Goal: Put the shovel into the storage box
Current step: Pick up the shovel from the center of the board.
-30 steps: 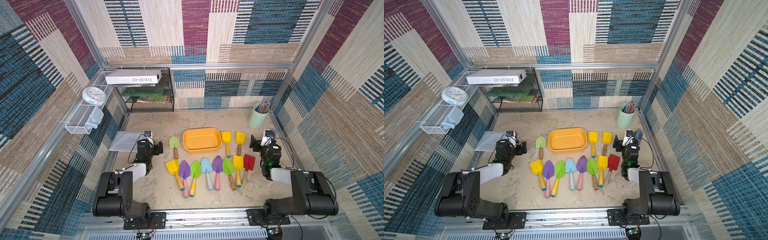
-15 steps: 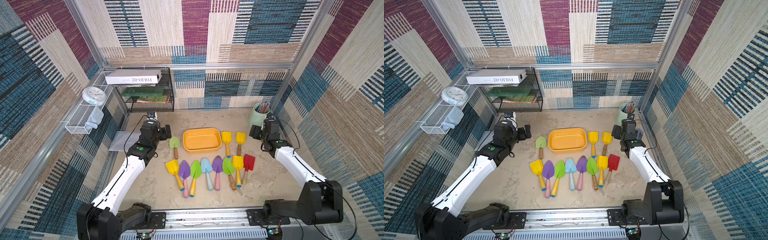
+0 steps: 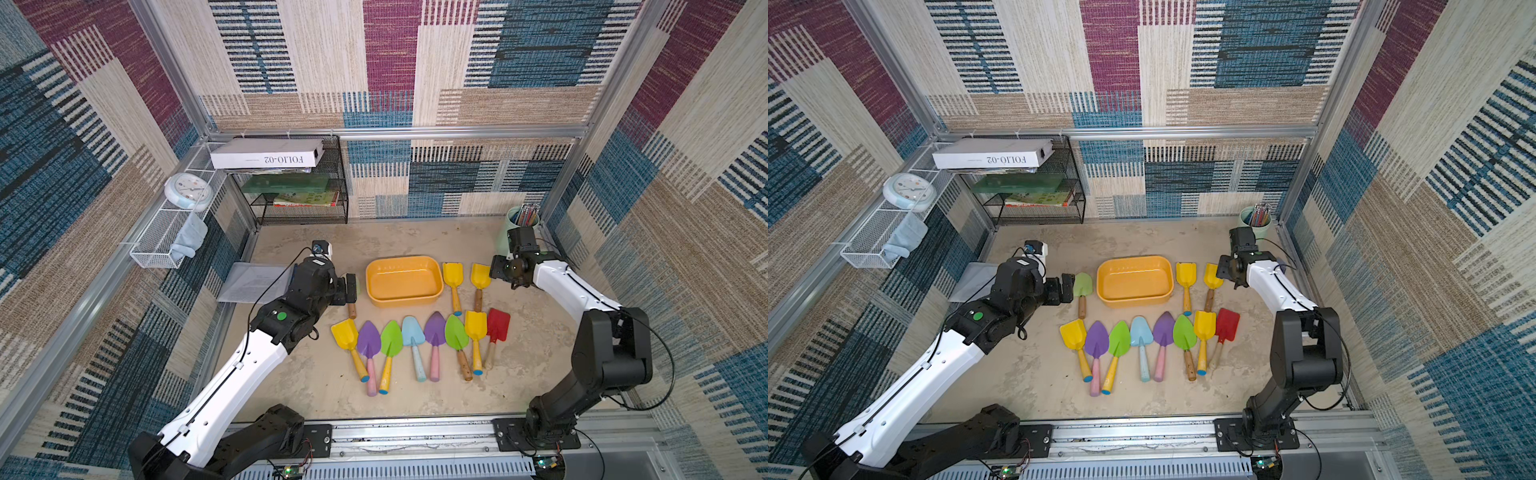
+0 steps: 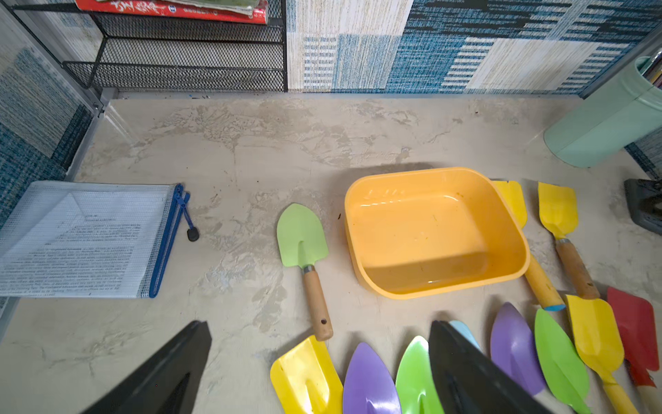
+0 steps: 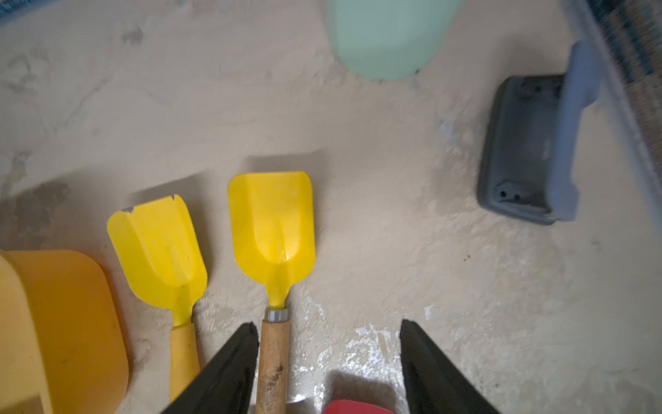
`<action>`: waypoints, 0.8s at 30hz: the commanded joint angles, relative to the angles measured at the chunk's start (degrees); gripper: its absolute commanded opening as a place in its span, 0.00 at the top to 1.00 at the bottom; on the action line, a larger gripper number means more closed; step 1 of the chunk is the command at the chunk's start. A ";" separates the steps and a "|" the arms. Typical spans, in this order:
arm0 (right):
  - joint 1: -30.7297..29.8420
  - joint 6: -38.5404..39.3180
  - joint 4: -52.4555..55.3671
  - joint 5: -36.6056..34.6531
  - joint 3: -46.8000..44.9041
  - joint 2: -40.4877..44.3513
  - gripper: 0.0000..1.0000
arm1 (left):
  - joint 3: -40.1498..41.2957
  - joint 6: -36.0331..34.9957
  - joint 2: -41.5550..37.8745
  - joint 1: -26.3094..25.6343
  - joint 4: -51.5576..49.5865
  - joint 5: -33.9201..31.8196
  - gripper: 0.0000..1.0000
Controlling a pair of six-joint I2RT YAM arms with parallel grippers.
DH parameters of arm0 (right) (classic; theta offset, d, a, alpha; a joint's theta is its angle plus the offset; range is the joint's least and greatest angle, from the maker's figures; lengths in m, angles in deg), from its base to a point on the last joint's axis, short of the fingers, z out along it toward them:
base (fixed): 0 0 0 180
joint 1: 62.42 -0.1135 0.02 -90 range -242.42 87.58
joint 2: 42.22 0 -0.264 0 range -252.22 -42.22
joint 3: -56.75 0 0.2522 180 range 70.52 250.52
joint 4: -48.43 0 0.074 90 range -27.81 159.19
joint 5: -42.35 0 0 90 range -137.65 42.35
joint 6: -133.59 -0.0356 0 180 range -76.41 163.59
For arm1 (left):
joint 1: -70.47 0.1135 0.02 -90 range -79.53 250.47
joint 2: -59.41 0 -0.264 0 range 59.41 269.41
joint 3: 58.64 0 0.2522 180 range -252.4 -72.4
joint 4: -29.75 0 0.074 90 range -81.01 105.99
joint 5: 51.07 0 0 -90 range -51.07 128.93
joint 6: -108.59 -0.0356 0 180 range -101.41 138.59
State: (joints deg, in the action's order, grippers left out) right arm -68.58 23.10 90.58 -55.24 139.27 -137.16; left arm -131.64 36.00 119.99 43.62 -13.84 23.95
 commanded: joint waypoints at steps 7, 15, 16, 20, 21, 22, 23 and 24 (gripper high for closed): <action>-4.68 -3.78 0.52 1.31 -1.54 -2.44 0.30 | -0.21 1.31 1.50 -1.52 -1.37 -0.84 0.01; -7.94 -6.83 1.32 -1.45 -1.50 -6.88 0.32 | -2.32 1.99 5.54 -3.93 -2.93 -2.67 0.01; -8.16 -7.07 1.31 -1.46 -1.55 -7.14 0.32 | -2.45 1.86 5.90 -4.29 -2.87 -2.97 0.01; -8.78 -7.46 0.80 -1.65 -2.25 -8.04 0.35 | -2.75 1.84 6.87 -5.21 -2.83 -3.25 0.01; -8.88 -7.59 0.71 -1.63 -2.51 -8.24 0.38 | -2.88 1.82 7.04 -5.44 -2.87 -3.32 0.01; -8.88 -7.68 0.60 -1.83 -2.85 -8.50 0.42 | -2.96 1.76 7.27 -5.64 -2.87 -3.47 0.01; -8.88 -7.72 0.38 -1.81 -3.12 -8.57 0.43 | -3.00 1.75 7.49 -5.80 -2.89 -3.64 0.01; -8.96 -7.72 0.08 -1.74 -3.55 -8.69 0.43 | -3.09 1.70 7.66 -6.06 -2.93 -4.05 0.01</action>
State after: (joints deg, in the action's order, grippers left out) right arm -77.38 16.08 90.95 -56.25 136.25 -145.59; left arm -134.24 37.68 127.31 37.96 -16.20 21.24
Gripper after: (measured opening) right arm 0.566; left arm 0.994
